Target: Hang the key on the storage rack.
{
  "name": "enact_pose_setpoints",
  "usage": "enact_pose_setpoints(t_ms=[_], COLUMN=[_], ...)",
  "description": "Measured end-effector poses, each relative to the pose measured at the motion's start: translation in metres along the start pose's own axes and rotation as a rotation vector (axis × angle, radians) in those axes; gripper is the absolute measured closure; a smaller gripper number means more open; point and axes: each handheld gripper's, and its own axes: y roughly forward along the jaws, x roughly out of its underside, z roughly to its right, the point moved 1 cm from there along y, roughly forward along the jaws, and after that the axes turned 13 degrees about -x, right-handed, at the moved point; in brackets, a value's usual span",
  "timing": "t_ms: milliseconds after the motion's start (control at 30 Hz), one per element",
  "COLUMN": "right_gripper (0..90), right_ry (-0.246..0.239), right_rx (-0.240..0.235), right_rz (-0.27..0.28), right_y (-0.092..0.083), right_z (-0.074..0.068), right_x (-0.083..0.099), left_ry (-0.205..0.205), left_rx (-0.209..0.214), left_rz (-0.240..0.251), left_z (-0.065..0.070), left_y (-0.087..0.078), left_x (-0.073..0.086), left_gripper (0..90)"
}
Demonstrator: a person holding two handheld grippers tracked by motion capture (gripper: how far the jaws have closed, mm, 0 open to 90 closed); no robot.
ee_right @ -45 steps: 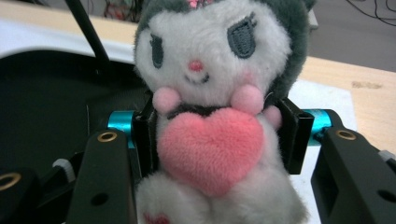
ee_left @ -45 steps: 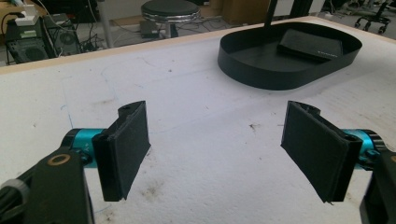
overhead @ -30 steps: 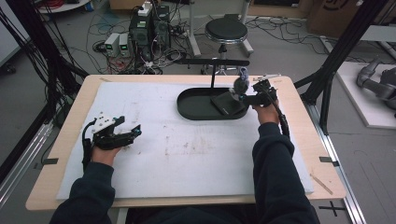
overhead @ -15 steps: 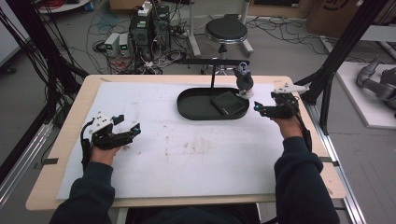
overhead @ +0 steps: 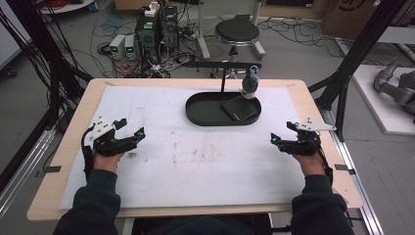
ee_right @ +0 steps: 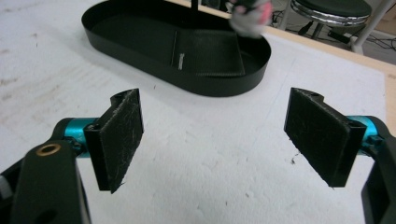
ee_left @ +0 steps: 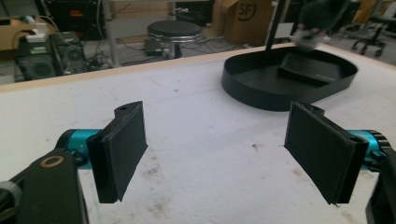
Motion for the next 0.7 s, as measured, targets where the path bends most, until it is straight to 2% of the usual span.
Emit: enact_pose_setpoints(t_ms=[100, 300, 700], right_gripper=[20.2, 20.2, 20.2], right_ry=[-0.003, -0.025, -0.044], right_rx=[0.006, 0.020, 0.044], right_rz=[-0.001, -0.009, -0.039], right_y=[-0.001, -0.002, 0.001], right_z=[0.001, -0.002, -0.010], right_x=[0.002, 0.002, 0.006], left_ry=[0.000, -0.015, 0.024], left_rx=[-0.011, 0.015, 0.045], left_rz=[0.005, 0.018, 0.026], left_z=[-0.001, 0.002, 0.008], left_y=[0.000, -0.001, -0.003], left_x=[-0.001, -0.002, -0.002], left_gripper=[20.5, 20.5, 20.5])
